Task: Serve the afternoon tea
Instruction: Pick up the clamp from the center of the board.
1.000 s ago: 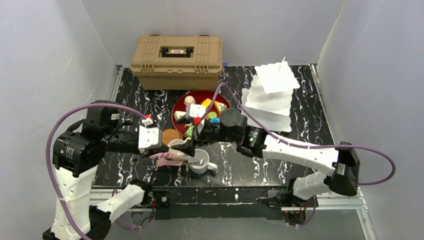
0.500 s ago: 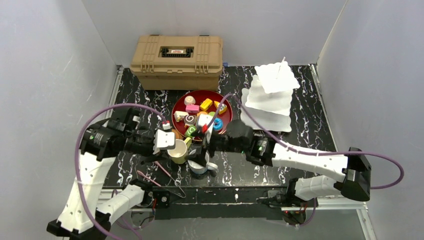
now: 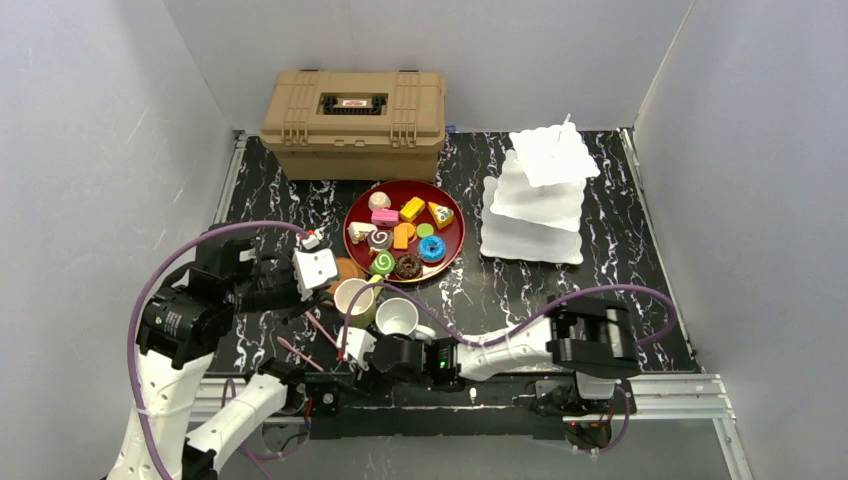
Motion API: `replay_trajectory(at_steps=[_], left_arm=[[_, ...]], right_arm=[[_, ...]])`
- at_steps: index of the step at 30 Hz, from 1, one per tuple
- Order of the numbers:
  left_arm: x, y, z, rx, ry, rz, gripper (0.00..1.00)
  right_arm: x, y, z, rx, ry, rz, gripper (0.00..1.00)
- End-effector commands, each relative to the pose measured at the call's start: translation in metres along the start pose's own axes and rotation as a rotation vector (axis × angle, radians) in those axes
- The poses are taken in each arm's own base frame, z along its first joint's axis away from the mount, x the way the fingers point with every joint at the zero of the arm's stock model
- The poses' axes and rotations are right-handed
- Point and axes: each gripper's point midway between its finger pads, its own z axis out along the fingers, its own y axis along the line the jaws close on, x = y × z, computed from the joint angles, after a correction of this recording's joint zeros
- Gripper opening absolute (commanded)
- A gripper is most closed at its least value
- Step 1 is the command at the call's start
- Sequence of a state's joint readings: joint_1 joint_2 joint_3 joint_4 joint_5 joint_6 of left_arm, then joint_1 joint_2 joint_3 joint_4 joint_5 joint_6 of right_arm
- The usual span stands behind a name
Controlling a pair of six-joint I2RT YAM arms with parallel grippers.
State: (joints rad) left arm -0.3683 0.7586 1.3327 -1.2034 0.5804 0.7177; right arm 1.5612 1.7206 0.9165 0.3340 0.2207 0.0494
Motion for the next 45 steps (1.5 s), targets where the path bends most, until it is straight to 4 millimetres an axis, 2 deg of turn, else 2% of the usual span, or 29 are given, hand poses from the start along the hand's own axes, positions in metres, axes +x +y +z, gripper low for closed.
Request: replay_trajectory(at_steps=[1,4,6,10,12,15,20,25,27,31,35,37,40,42,45], left_arm=[[-0.011,0.005,-0.007,-0.038,-0.019,-0.056,0.19],[-0.017,0.005,-0.010,-0.043,-0.035,-0.067,0.22],[-0.019,0.005,-0.012,-0.047,-0.042,-0.070,0.24],[-0.021,0.005,-0.014,-0.050,-0.044,-0.068,0.28],[-0.020,0.003,-0.014,-0.038,-0.036,-0.058,0.29],[-0.021,-0.002,-0.017,-0.001,-0.026,-0.035,0.30],[-0.014,-0.026,-0.021,0.143,0.010,0.018,0.37],[-0.011,-0.033,-0.022,0.212,0.035,0.045,0.41],[-0.010,-0.034,-0.023,0.221,0.038,0.072,0.42],[-0.010,-0.030,-0.020,0.213,0.033,0.105,0.49],[-0.005,-0.022,-0.012,0.175,0.028,0.136,0.56],[-0.003,-0.014,-0.010,0.133,0.024,0.181,0.56],[-0.006,0.004,-0.007,0.039,0.007,0.239,0.58],[-0.012,0.014,-0.005,-0.004,-0.011,0.262,0.58],[-0.016,0.016,-0.003,0.013,-0.016,0.270,0.58]], right_arm=[[-0.027,-0.004,0.022,0.071,-0.117,0.072,0.71],[-0.013,-0.003,0.034,0.078,-0.096,0.094,0.66],[-0.004,-0.004,0.038,0.089,-0.086,0.104,0.60],[0.001,-0.006,0.039,0.099,-0.079,0.106,0.35],[-0.005,-0.009,0.033,0.106,-0.075,0.081,0.16],[-0.032,-0.013,0.009,0.101,-0.101,0.027,0.06],[-0.082,-0.017,-0.049,0.046,-0.137,-0.074,0.01],[-0.114,-0.036,-0.098,0.039,-0.150,-0.091,0.01],[-0.119,-0.049,-0.113,0.060,-0.132,-0.093,0.01],[-0.131,-0.088,-0.141,0.131,-0.150,-0.072,0.01],[-0.142,-0.115,-0.158,0.159,-0.182,-0.031,0.01],[-0.148,-0.120,-0.165,0.139,-0.206,-0.012,0.01],[-0.153,-0.121,-0.169,0.103,-0.220,0.005,0.01],[-0.155,-0.114,-0.171,0.045,-0.228,0.004,0.01],[-0.162,-0.107,-0.177,-0.023,-0.250,0.018,0.01]])
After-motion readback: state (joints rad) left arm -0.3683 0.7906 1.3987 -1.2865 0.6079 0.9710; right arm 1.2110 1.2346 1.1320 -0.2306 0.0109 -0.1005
